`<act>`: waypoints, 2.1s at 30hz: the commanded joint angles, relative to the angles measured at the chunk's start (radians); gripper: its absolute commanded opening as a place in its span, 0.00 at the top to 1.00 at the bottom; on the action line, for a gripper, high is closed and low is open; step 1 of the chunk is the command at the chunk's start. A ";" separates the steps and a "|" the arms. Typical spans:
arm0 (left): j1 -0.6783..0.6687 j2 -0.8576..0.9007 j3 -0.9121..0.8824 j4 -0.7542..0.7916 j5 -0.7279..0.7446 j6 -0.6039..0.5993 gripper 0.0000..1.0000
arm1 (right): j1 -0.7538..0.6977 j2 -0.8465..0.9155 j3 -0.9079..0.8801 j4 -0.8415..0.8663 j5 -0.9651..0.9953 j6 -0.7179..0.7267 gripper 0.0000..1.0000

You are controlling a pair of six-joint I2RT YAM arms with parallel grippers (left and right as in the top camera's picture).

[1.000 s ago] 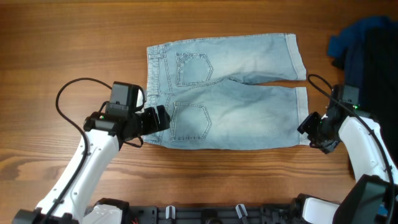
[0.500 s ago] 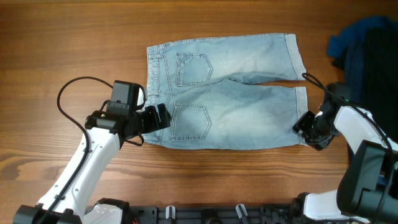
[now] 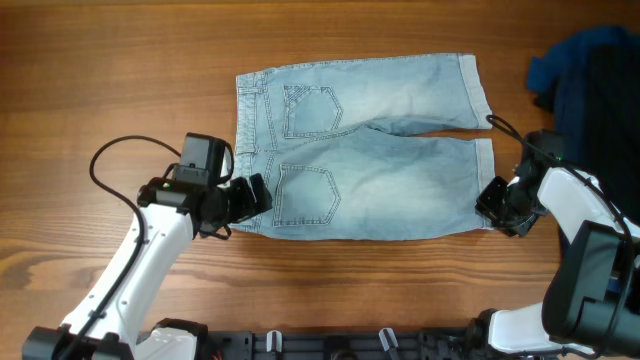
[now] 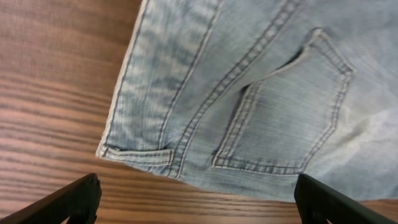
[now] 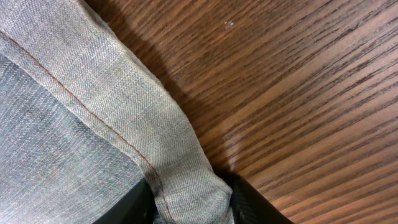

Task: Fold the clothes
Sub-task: 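Grasp the lower edge corners with left and right grippers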

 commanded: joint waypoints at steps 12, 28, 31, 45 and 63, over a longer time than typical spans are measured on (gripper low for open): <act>-0.005 0.064 -0.108 0.013 -0.002 -0.157 0.00 | 0.001 0.065 -0.030 0.029 -0.039 -0.021 0.54; -0.005 0.069 -0.188 0.170 -0.019 -0.262 0.52 | 0.001 0.065 -0.030 0.028 -0.039 -0.021 0.57; -0.005 0.069 -0.188 0.180 -0.032 -0.262 0.48 | 0.001 0.065 -0.030 0.028 -0.039 -0.022 0.57; -0.005 0.143 -0.188 0.243 -0.035 -0.285 0.40 | 0.001 0.065 -0.030 0.032 -0.040 -0.019 0.53; -0.005 0.140 -0.180 0.160 -0.103 -0.172 0.96 | 0.001 0.062 0.021 -0.019 -0.038 -0.023 0.96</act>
